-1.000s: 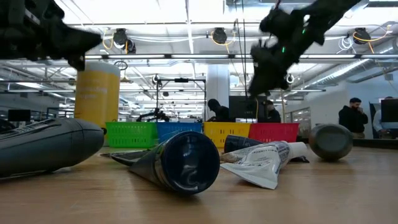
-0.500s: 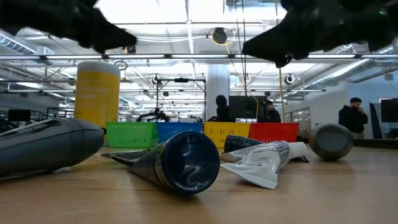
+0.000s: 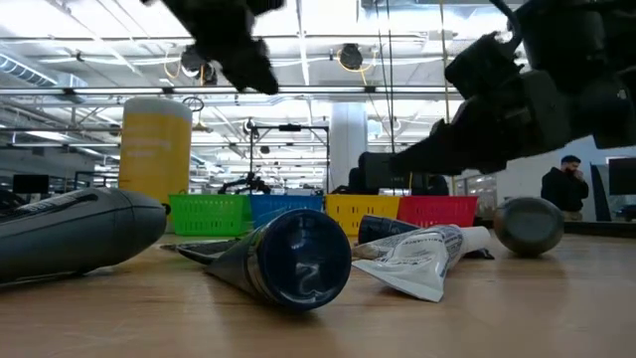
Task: Pick & Place Travel size toiletries
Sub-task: Put the hair comb into the blue bin
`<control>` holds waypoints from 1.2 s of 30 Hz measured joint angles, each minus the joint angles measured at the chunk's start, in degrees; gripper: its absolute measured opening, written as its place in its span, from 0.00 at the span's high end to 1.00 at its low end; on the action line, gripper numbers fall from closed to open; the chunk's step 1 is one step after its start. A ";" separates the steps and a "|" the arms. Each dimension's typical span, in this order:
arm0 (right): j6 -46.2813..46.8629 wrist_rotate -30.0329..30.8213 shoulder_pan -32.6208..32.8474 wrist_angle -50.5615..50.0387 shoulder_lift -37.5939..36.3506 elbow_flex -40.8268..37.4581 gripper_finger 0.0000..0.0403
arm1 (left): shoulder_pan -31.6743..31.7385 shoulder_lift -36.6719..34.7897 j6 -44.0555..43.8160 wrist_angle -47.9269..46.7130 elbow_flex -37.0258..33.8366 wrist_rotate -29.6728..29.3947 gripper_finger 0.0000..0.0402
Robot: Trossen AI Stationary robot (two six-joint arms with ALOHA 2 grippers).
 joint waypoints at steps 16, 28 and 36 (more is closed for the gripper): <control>2.05 0.00 0.35 2.12 0.81 -2.29 0.58 | 6.03 23.90 12.56 9.63 2.60 22.08 0.36; 2.10 0.02 0.35 2.67 0.81 -2.29 0.58 | 6.87 26.67 13.05 6.45 2.64 22.17 0.48; 2.89 0.00 0.35 2.67 0.81 -2.29 0.57 | 6.87 27.30 11.63 6.43 2.64 22.73 0.63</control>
